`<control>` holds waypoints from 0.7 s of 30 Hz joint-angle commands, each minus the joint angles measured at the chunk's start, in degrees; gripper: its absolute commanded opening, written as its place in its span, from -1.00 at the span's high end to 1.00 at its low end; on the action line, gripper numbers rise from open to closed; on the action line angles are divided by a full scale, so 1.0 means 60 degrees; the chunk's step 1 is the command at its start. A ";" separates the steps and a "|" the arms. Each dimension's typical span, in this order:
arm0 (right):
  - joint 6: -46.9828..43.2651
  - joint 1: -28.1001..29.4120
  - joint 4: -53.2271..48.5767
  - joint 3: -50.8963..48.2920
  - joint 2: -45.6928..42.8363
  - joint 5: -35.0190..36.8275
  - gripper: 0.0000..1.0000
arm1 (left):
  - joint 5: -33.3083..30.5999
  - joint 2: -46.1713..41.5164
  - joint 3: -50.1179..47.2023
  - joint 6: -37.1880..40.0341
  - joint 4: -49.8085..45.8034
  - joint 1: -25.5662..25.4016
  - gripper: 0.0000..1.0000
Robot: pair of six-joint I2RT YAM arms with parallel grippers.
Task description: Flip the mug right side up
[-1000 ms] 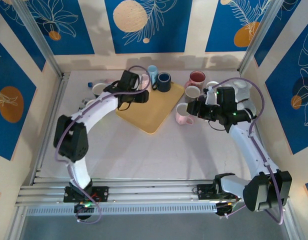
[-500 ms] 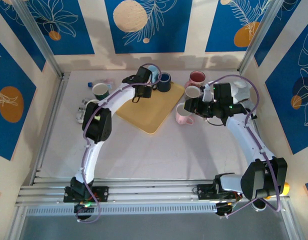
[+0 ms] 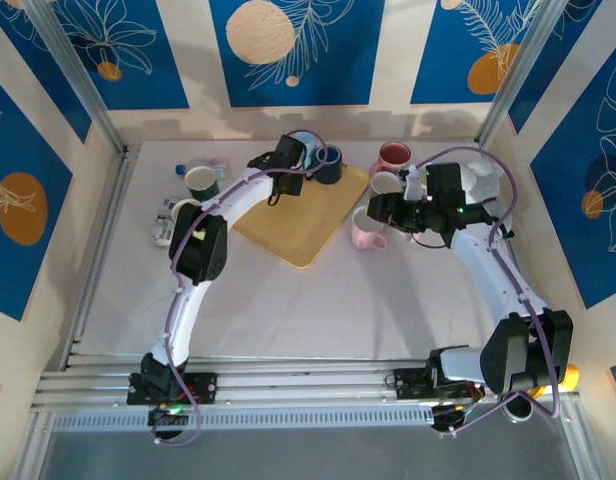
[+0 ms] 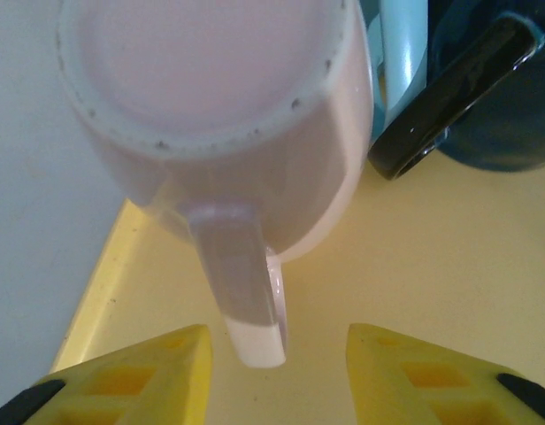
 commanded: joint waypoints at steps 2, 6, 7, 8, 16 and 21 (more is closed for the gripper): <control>0.0146 0.0023 -0.0146 0.0317 0.0018 -0.0324 0.03 | -0.0396 0.0421 0.0451 -0.0122 0.0326 0.0097 0.15; 0.0132 0.0047 -0.0221 0.0333 -0.0056 -0.0264 0.03 | -0.0508 0.0539 0.0517 -0.0208 0.0532 0.0112 0.16; 0.0131 0.0059 -0.0244 0.0346 -0.0065 -0.0265 0.03 | -0.0550 0.0567 0.0536 -0.0214 0.0549 0.0126 0.16; 0.0137 0.0053 -0.0252 0.0346 -0.0098 -0.0257 0.03 | -0.0585 0.0591 0.0543 -0.0211 0.0553 0.0126 0.16; 0.0117 0.0089 -0.0281 0.0380 -0.0158 -0.0236 0.04 | -0.0510 0.0642 0.0529 -0.0054 0.0631 0.0213 0.43; 0.0074 0.0083 -0.0328 0.0390 -0.0188 -0.0166 0.04 | -0.0204 0.0542 0.0503 0.0062 0.0692 0.0234 0.73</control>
